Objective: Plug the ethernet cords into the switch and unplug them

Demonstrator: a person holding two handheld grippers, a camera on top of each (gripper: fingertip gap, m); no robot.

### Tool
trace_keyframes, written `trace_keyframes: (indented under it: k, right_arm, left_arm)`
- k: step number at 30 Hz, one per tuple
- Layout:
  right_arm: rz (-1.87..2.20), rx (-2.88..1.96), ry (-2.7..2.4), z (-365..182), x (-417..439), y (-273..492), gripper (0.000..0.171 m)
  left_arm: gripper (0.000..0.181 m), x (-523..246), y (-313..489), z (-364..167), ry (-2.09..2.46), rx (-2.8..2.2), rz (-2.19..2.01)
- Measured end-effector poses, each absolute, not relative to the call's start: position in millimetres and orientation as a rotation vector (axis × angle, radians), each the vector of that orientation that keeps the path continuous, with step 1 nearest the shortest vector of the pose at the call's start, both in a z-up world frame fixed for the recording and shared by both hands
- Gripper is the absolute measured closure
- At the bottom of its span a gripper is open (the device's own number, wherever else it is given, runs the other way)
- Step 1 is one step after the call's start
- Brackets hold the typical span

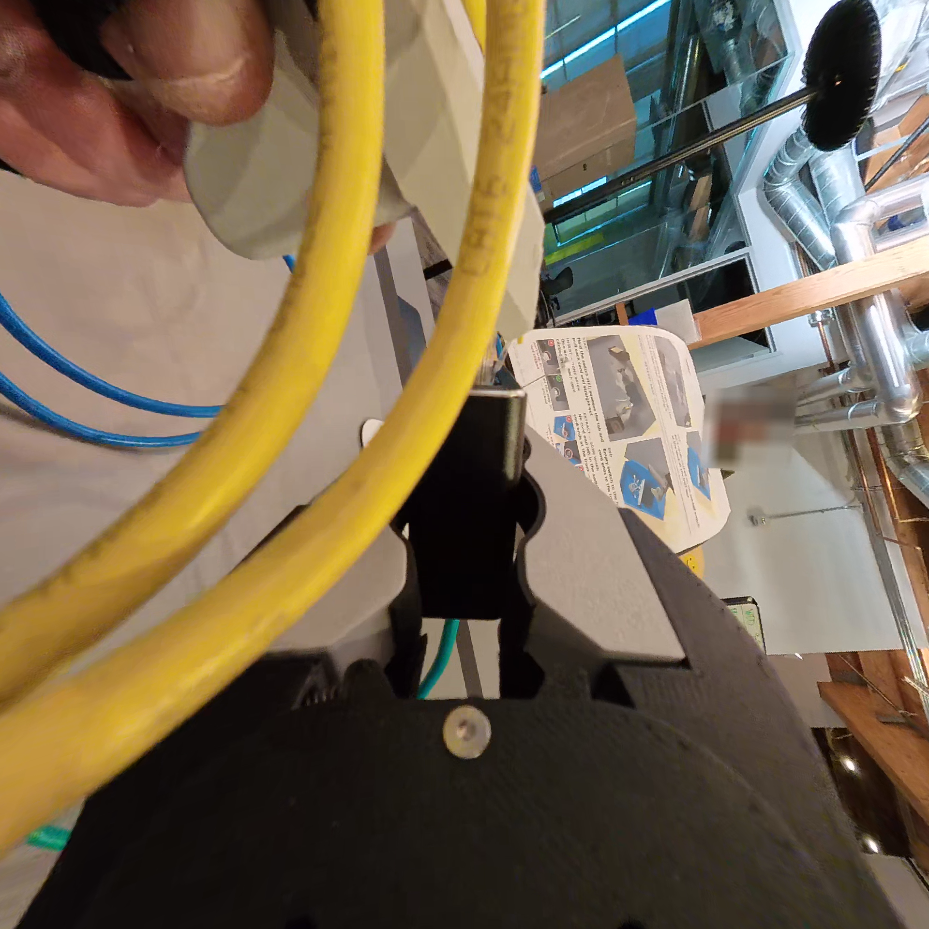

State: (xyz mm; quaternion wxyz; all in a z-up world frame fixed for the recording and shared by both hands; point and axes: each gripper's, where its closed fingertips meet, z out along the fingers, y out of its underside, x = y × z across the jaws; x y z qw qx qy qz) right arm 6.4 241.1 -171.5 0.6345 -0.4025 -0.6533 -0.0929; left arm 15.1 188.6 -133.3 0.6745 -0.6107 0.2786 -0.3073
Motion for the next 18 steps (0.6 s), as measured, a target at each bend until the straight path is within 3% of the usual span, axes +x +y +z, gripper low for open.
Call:
trace_keyframes:
  k: [1, 18]
  right_arm:
    - [-0.210, -0.914, -1.490, -170, 7, 241, 0.139]
    - [-0.125, -0.871, -1.544, -176, -11, 220, 0.139]
  left_arm:
    - [0.169, 15, 188, -132, 0.625, -1.372, -0.707]
    - [0.169, 16, 179, -122, 0.649, -1.297, -0.769]
